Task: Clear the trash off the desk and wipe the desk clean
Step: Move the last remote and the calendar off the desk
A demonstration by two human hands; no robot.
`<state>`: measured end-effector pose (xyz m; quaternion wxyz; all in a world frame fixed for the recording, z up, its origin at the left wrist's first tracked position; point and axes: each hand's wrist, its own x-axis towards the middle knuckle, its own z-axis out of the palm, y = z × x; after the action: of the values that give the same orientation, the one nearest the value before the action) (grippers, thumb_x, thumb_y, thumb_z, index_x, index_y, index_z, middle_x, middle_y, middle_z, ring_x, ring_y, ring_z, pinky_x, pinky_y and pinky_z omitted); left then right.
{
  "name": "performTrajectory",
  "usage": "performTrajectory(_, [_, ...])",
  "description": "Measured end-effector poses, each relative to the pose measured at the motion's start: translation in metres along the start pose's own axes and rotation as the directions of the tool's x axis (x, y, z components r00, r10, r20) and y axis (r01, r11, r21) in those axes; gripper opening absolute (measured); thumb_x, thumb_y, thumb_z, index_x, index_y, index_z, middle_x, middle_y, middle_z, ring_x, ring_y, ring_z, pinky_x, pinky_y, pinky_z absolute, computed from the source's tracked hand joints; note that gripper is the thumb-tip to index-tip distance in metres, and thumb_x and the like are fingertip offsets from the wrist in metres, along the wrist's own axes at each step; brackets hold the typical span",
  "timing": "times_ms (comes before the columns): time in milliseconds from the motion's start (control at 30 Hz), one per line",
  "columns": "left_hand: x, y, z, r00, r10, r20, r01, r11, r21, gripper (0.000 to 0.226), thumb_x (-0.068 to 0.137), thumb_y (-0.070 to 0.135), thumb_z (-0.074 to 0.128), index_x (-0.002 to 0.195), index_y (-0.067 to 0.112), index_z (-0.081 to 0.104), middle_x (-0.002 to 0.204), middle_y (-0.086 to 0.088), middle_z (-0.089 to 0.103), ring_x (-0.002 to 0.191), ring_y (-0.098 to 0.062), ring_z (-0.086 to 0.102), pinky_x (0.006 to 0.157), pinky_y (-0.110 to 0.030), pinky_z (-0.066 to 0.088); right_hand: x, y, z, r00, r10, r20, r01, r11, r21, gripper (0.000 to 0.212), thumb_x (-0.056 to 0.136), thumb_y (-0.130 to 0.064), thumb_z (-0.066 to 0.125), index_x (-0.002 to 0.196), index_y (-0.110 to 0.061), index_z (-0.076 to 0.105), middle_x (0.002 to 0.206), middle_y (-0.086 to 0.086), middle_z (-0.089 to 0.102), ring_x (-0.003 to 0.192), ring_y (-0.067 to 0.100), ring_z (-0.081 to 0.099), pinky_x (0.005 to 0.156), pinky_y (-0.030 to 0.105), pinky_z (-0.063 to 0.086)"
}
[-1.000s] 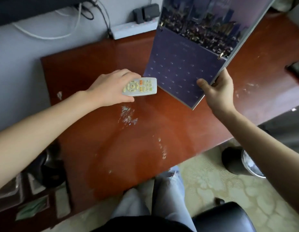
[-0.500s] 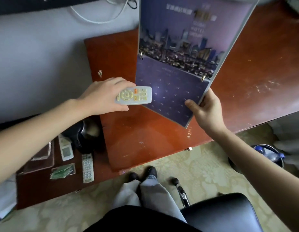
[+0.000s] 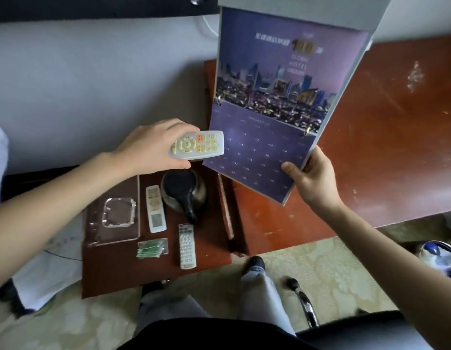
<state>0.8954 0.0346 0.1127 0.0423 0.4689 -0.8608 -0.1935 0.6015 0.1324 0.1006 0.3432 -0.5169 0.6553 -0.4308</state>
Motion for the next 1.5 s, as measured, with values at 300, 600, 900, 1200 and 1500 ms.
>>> performTrajectory(300, [-0.111, -0.145, -0.034, 0.999, -0.002, 0.047, 0.005, 0.998, -0.061, 0.069, 0.069, 0.022, 0.081, 0.13, 0.016, 0.05, 0.129, 0.0, 0.053, 0.11, -0.017, 0.051, 0.071, 0.004, 0.026, -0.06, -0.068, 0.173, 0.997, 0.031, -0.074, -0.029, 0.999, 0.033, 0.043, 0.081, 0.001, 0.066, 0.091, -0.038, 0.05, 0.094, -0.013, 0.062, 0.086, 0.006, 0.062, 0.075, 0.017, 0.051])
performTrajectory(600, [-0.184, -0.271, 0.017, 0.959, -0.063, 0.276, 0.063, 0.998, 0.008, 0.076, 0.067, 0.034, 0.08, 0.134, 0.029, 0.043, 0.131, 0.012, 0.047, 0.115, -0.009, 0.046, 0.079, -0.028, 0.039, -0.092, -0.061, 0.318, 0.995, 0.103, -0.013, -0.101, 0.992, 0.079, 0.029, 0.084, 0.0, 0.063, 0.103, -0.02, 0.054, 0.092, -0.02, 0.059, 0.08, -0.013, 0.058, 0.069, 0.008, 0.049])
performTrajectory(900, [-0.171, -0.347, 0.121, 0.935, -0.009, 0.354, 0.035, 0.997, -0.065, 0.071, 0.063, 0.027, 0.082, 0.127, 0.029, 0.049, 0.115, 0.016, 0.05, 0.107, -0.008, 0.049, 0.085, -0.032, 0.044, -0.102, 0.023, 0.424, 0.977, 0.144, -0.156, -0.137, 0.989, 0.056, 0.022, 0.085, 0.0, 0.06, 0.096, -0.017, 0.052, 0.081, -0.013, 0.059, 0.069, -0.001, 0.054, 0.066, 0.005, 0.043])
performTrajectory(1200, [-0.149, -0.37, 0.179, 0.877, 0.19, 0.442, -0.197, 0.98, -0.031, 0.067, 0.068, 0.022, 0.077, 0.126, 0.032, 0.047, 0.118, 0.017, 0.05, 0.108, -0.006, 0.046, 0.096, -0.032, 0.03, -0.111, 0.069, 0.492, 0.914, 0.277, -0.295, -0.207, 0.947, 0.246, 0.038, 0.088, 0.001, 0.054, 0.112, -0.026, 0.043, 0.094, -0.021, 0.054, 0.08, -0.017, 0.054, 0.07, -0.003, 0.037])
performTrajectory(1500, [-0.14, -0.367, 0.207, 0.79, 0.39, 0.474, -0.469, 0.882, 0.056, 0.067, 0.067, 0.009, 0.076, 0.126, 0.03, 0.055, 0.127, 0.008, 0.056, 0.124, -0.017, 0.045, 0.103, -0.039, 0.035, -0.123, 0.085, 0.481, 0.985, 0.143, -0.096, -0.143, 0.99, 0.007, 0.012, 0.084, -0.005, 0.058, 0.095, -0.003, 0.061, 0.074, 0.0, 0.061, 0.065, -0.001, 0.054, 0.058, 0.007, 0.041])
